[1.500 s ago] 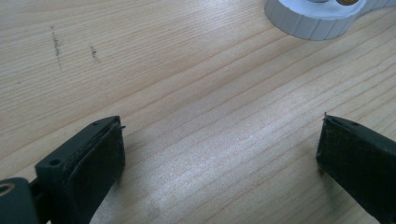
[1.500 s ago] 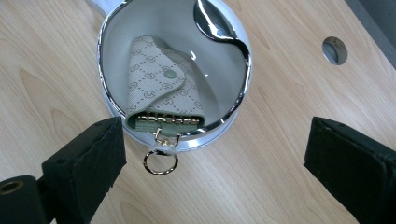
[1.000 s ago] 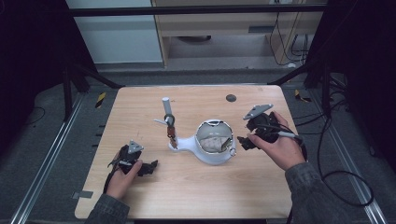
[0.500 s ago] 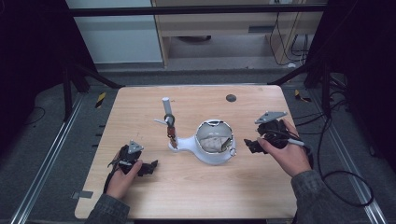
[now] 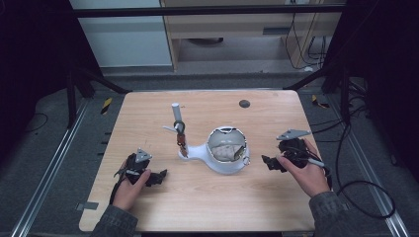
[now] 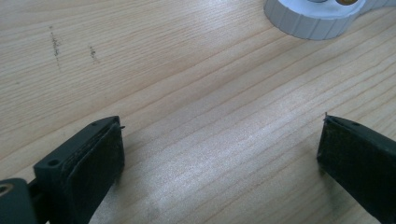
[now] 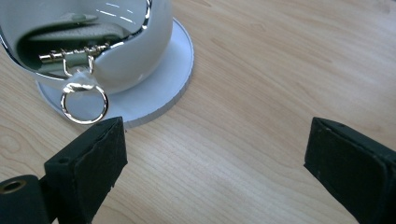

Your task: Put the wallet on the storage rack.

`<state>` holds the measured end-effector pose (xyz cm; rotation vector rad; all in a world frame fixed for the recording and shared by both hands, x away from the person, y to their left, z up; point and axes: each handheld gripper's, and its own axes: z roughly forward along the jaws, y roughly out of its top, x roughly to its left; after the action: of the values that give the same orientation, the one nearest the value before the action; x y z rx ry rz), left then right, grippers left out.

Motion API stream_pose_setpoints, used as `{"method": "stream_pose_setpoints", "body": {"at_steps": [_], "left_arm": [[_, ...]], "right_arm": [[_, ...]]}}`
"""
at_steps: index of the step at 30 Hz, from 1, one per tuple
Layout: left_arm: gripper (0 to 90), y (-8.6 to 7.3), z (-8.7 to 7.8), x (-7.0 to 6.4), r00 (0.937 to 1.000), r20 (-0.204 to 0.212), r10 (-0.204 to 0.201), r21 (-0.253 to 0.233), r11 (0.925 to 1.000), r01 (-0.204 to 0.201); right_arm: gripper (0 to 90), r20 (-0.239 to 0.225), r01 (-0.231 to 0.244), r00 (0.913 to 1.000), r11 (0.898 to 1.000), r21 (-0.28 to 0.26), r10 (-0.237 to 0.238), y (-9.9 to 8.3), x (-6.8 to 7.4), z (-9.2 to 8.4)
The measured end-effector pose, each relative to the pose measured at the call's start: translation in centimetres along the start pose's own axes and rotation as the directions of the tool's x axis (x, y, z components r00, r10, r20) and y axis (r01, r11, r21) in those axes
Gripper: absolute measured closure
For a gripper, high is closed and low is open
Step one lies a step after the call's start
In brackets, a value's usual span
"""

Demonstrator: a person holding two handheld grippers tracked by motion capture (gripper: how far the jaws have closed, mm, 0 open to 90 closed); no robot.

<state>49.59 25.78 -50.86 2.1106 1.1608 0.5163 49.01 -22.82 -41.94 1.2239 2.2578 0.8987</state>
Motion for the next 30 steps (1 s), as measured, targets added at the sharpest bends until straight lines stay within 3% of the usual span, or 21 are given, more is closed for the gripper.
{"method": "stream_pose_setpoints", "body": {"at_steps": [15, 27, 30], "left_arm": [[0.2, 0.0, 0.0, 0.0, 1.0, -0.001, 0.0, 0.0, 1.0, 0.0], [0.1, 0.0, 0.0, 0.0, 1.0, -0.002, -0.001, 0.0, 1.0, 0.001], [0.2, 0.0, 0.0, 0.0, 1.0, -0.002, -0.001, 0.001, 1.0, 0.001]], "right_arm": [[4.7, -0.014, -0.069, 0.9975, 0.997, 0.022, 0.07, -3.9, -0.3, 2.5], [5.0, 0.012, -0.09, 0.9959, 0.996, 0.016, 0.09, -4.9, -0.6, 4.0], [5.0, 0.016, -0.116, 0.9932, 0.993, 0.008, 0.115, -5.0, -0.9, 4.4]]}}
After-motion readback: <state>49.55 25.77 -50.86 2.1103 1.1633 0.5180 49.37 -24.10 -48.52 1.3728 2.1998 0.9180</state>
